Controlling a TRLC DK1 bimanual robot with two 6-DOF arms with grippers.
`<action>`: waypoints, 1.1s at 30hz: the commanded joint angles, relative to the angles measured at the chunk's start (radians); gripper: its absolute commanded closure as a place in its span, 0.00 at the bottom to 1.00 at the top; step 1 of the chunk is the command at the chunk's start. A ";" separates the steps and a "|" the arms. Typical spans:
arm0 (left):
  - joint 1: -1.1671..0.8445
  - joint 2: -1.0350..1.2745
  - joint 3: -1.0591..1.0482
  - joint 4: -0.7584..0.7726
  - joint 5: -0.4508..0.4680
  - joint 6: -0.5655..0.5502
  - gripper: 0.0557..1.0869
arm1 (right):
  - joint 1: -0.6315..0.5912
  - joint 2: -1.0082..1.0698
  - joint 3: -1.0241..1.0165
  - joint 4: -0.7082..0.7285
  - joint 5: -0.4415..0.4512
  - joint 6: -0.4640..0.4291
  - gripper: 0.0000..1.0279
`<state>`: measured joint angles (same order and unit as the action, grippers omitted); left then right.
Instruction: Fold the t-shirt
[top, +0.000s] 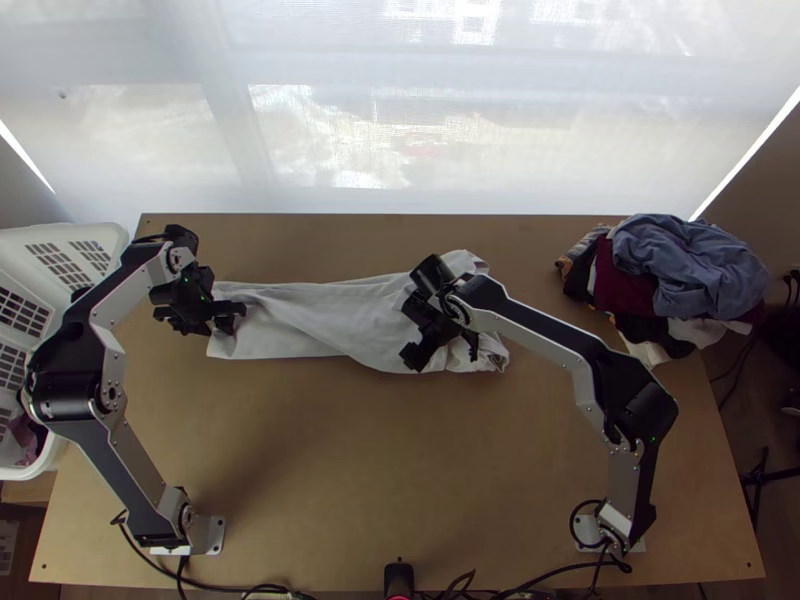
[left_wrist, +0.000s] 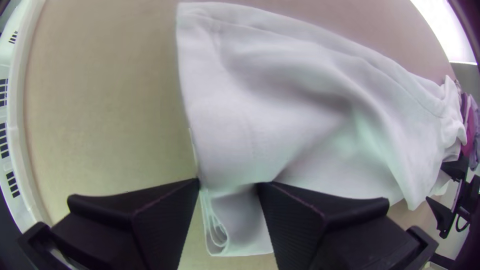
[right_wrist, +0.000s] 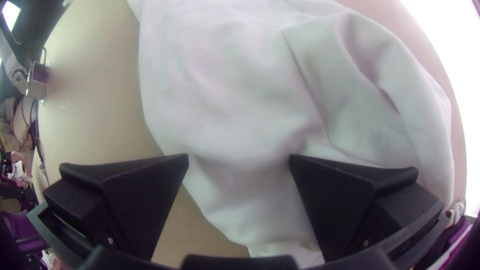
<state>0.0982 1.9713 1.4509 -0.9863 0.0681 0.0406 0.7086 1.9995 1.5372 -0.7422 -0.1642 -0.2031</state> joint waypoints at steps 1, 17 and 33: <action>-0.014 0.024 -0.006 0.001 0.044 -0.008 0.55 | 0.002 -0.001 0.001 -0.005 0.000 -0.001 0.09; -0.028 -0.069 0.118 -0.083 0.095 -0.015 0.97 | 0.014 0.004 0.001 -0.005 0.000 -0.001 0.09; -0.192 -0.233 0.410 -0.121 0.256 0.001 0.97 | 0.017 0.030 0.011 -0.003 0.002 0.004 0.09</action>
<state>-0.0235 1.7737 1.7428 -1.1027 0.2684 0.0353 0.7311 2.0274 1.5448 -0.7452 -0.1616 -0.2024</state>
